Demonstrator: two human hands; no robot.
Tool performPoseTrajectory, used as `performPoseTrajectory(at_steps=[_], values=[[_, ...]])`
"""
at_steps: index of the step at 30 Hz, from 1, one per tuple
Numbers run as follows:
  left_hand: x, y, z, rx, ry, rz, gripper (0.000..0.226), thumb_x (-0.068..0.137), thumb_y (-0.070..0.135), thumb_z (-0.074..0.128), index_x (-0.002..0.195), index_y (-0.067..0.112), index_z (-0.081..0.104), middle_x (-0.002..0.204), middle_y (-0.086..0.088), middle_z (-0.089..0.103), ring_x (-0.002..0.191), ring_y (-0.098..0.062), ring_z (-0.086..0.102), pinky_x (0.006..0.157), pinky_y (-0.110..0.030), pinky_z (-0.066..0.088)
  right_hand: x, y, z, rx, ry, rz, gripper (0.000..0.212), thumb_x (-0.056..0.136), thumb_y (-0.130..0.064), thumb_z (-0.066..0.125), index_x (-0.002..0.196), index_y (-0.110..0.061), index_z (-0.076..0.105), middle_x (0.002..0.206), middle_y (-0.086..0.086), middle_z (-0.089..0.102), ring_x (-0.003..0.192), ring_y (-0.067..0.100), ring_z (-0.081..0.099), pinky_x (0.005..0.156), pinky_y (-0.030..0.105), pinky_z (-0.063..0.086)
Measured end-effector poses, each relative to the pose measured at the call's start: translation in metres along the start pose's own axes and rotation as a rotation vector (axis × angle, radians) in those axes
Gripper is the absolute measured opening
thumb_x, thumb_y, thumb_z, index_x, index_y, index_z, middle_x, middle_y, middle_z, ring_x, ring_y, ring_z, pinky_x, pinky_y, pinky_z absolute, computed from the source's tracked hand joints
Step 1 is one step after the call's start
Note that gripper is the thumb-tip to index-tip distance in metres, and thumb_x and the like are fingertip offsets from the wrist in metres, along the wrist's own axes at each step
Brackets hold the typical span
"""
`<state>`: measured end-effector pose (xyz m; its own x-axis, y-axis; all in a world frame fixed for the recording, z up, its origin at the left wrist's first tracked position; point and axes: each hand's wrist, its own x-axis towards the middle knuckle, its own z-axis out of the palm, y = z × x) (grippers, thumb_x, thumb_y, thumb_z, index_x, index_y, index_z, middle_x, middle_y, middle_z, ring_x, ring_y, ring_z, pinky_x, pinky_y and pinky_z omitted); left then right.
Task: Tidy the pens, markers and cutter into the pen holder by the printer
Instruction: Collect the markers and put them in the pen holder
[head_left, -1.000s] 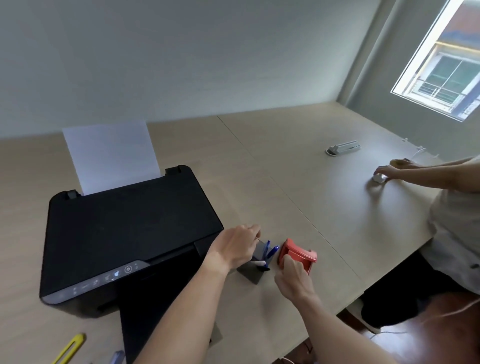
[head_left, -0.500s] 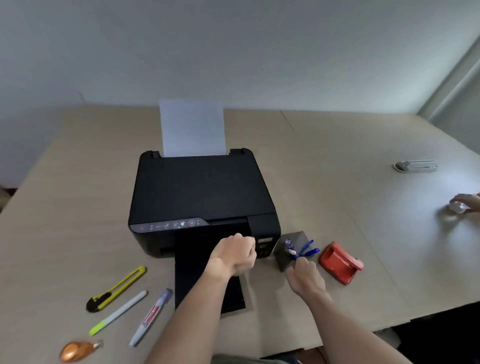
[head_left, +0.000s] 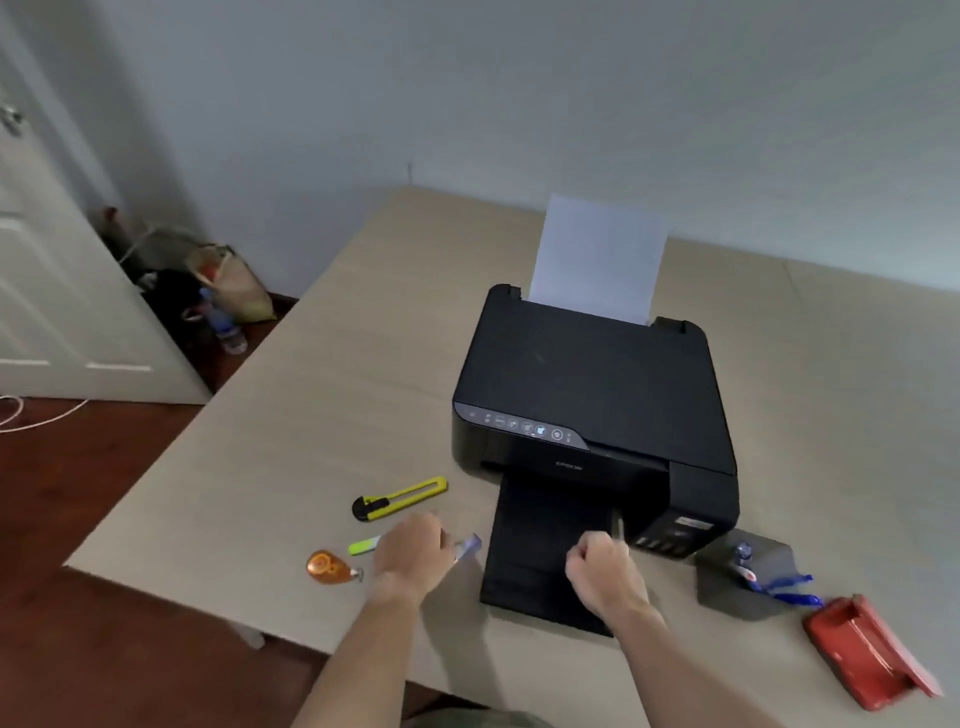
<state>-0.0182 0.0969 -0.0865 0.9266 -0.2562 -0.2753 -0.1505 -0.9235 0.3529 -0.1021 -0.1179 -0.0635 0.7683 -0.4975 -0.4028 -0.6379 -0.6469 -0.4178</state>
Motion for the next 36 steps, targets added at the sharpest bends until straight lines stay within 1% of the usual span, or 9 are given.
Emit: performPoseTrajectory(at_steps=[3, 6, 10, 14, 19, 25, 29, 33, 36], values=[[-0.003, -0.027, -0.008, 0.032, 0.074, -0.133, 0.019, 0.092, 0.024, 0.051, 0.104, 0.015, 0.064, 0.104, -0.008, 0.071, 0.100, -0.030, 0.067, 0.078, -0.037, 0.051, 0.001, -0.035, 0.021, -0.077, -0.016, -0.160, 0.015, 0.087, -0.018, 0.045, 0.090, -0.012, 0.059, 0.093, 0.007, 0.062, 0.082, 0.027, 0.061, 0.069, 0.034, 0.049], [-0.006, -0.046, -0.008, 0.062, 0.076, -0.236, 0.036, 0.093, 0.014, 0.047, 0.129, 0.014, 0.049, 0.112, -0.010, 0.064, 0.104, -0.031, 0.065, 0.084, -0.039, 0.051, -0.003, -0.064, 0.047, -0.339, -0.006, -0.476, 0.020, 0.081, -0.008, 0.050, 0.099, -0.014, 0.058, 0.100, 0.007, 0.062, 0.093, 0.029, 0.059, 0.077, 0.037, 0.047], [-0.012, -0.063, 0.002, 0.135, 0.032, -0.270, 0.047, 0.094, 0.012, 0.044, 0.140, 0.020, 0.041, 0.119, -0.007, 0.059, 0.110, -0.028, 0.061, 0.089, -0.035, 0.047, -0.014, -0.086, 0.090, -0.505, -0.040, -0.778, 0.026, 0.066, -0.001, 0.064, 0.087, -0.015, 0.061, 0.087, 0.007, 0.062, 0.081, 0.027, 0.061, 0.072, 0.037, 0.051], [-0.011, -0.072, 0.011, 0.153, 0.007, -0.256, 0.040, 0.096, 0.010, 0.044, 0.136, 0.018, 0.042, 0.121, -0.006, 0.058, 0.111, -0.027, 0.058, 0.090, -0.033, 0.047, -0.024, -0.100, 0.117, -0.652, -0.164, -0.830, 0.038, 0.080, 0.000, 0.053, 0.117, -0.010, 0.050, 0.117, 0.014, 0.051, 0.110, 0.032, 0.047, 0.097, 0.043, 0.038], [-0.004, -0.079, 0.020, 0.143, 0.072, -0.233, 0.033, 0.097, 0.014, 0.047, 0.129, 0.021, 0.048, 0.116, -0.005, 0.057, 0.108, -0.025, 0.059, 0.088, -0.033, 0.048, -0.032, -0.098, 0.125, -0.724, -0.137, -0.812, 0.051, 0.075, 0.006, 0.061, 0.121, -0.005, 0.043, 0.117, 0.019, 0.047, 0.110, 0.036, 0.045, 0.096, 0.045, 0.039], [-0.004, -0.078, 0.019, 0.225, 0.036, -0.235, 0.017, 0.097, 0.023, 0.056, 0.112, 0.018, 0.060, 0.108, -0.009, 0.059, 0.102, -0.029, 0.058, 0.088, -0.036, 0.048, -0.035, -0.087, 0.126, -0.638, -0.048, -0.842, 0.055, 0.053, 0.001, 0.076, 0.098, -0.014, 0.047, 0.088, 0.006, 0.055, 0.076, 0.024, 0.056, 0.067, 0.036, 0.052], [0.002, -0.085, 0.016, 0.270, 0.057, -0.192, 0.033, 0.047, 0.003, 0.094, 0.066, 0.008, 0.068, 0.064, -0.011, 0.061, 0.060, -0.032, 0.061, 0.053, -0.035, 0.049, -0.032, -0.091, 0.120, -0.391, 0.017, -0.857, 0.030, 0.079, -0.011, 0.067, 0.094, -0.023, 0.044, 0.079, -0.005, 0.053, 0.069, 0.016, 0.055, 0.065, 0.031, 0.051], [0.002, -0.079, -0.013, 0.084, 0.054, -0.084, 0.013, 0.093, 0.014, 0.054, 0.105, 0.015, 0.061, 0.102, -0.004, 0.067, 0.097, -0.030, 0.065, 0.077, -0.038, 0.048, -0.034, -0.103, 0.104, 0.054, 0.031, -0.720, 0.018, 0.099, -0.019, 0.040, 0.117, -0.018, 0.041, 0.091, 0.003, 0.061, 0.081, 0.024, 0.057, 0.072, 0.034, 0.045], [0.002, -0.070, -0.023, -0.205, 0.104, -0.037, 0.010, 0.089, 0.023, 0.054, 0.091, 0.023, 0.063, 0.097, -0.003, 0.066, 0.087, -0.028, 0.065, 0.072, -0.038, 0.054, -0.032, -0.105, 0.087, 0.272, 0.120, -0.595, 0.017, 0.099, -0.024, 0.038, 0.113, -0.018, 0.044, 0.090, 0.006, 0.060, 0.076, 0.029, 0.056, 0.066, 0.038, 0.043]])
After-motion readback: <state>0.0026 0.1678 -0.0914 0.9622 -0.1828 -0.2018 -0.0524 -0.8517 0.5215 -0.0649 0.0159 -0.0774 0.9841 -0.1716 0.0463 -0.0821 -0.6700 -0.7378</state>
